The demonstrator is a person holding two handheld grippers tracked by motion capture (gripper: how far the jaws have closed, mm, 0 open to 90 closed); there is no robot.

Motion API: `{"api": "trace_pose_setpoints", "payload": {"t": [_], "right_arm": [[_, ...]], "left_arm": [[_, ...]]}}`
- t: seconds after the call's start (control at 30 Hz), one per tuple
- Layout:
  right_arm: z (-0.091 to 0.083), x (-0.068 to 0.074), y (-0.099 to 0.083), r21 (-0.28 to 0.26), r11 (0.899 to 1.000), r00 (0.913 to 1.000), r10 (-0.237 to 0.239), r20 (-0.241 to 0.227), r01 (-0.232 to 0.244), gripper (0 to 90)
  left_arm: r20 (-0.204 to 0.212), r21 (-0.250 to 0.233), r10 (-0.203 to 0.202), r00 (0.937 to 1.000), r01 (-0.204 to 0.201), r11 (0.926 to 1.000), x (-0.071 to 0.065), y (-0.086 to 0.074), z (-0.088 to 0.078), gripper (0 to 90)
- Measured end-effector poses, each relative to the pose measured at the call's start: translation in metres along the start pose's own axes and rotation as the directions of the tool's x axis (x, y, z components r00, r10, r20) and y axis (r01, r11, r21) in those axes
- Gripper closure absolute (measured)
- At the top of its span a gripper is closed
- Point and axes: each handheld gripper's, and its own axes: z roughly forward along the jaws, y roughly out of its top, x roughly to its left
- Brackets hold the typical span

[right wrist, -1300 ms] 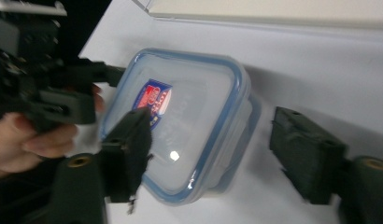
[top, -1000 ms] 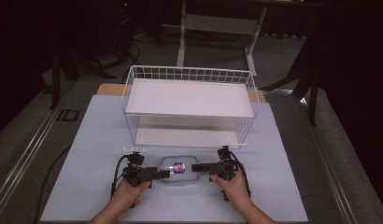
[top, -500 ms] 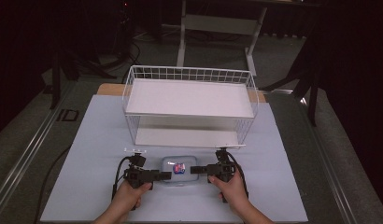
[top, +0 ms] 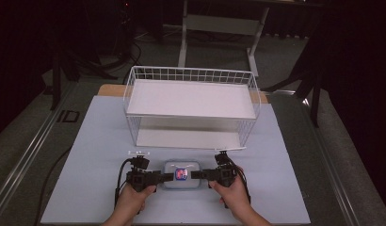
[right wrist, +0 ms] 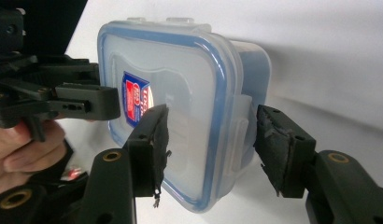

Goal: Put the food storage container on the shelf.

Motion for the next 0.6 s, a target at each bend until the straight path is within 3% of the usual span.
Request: {"api": "trace_pose_setpoints", "payload": {"t": [0.1,0.2,0.27,0.3,0.6], "right_arm": [[-0.002,0.002,0.002,-0.018,1.0,0.9999,-0.008,0.011,0.008,45.5],[-0.007,0.003,0.009,-0.061,0.997,0.9983,-0.046,0.035,0.048,45.4],[-0.007,0.003,0.009,-0.061,0.997,0.9983,-0.046,0.035,0.048,45.4],[-0.012,0.004,0.015,-0.1,0.992,0.9968,-0.066,0.046,0.07,45.4],[-0.016,-0.003,0.03,-0.166,0.984,0.9967,-0.06,0.056,0.068,45.3]], "left_arm": [[-0.005,-0.007,0.0,1.0,0.0,1.0,-0.001,0.002,0.001,44.8],[-0.007,-0.028,0.027,0.9996,-0.027,0.9993,-0.004,0.008,0.002,44.8],[-0.006,-0.038,0.037,0.9993,-0.037,0.9986,-0.004,0.01,0.002,44.7],[-0.01,-0.071,0.065,0.9978,-0.066,0.9953,-0.007,0.019,0.002,44.6],[-0.043,-0.092,0.108,0.9932,-0.112,0.9894,-0.011,0.042,0.007,44.0]]}}
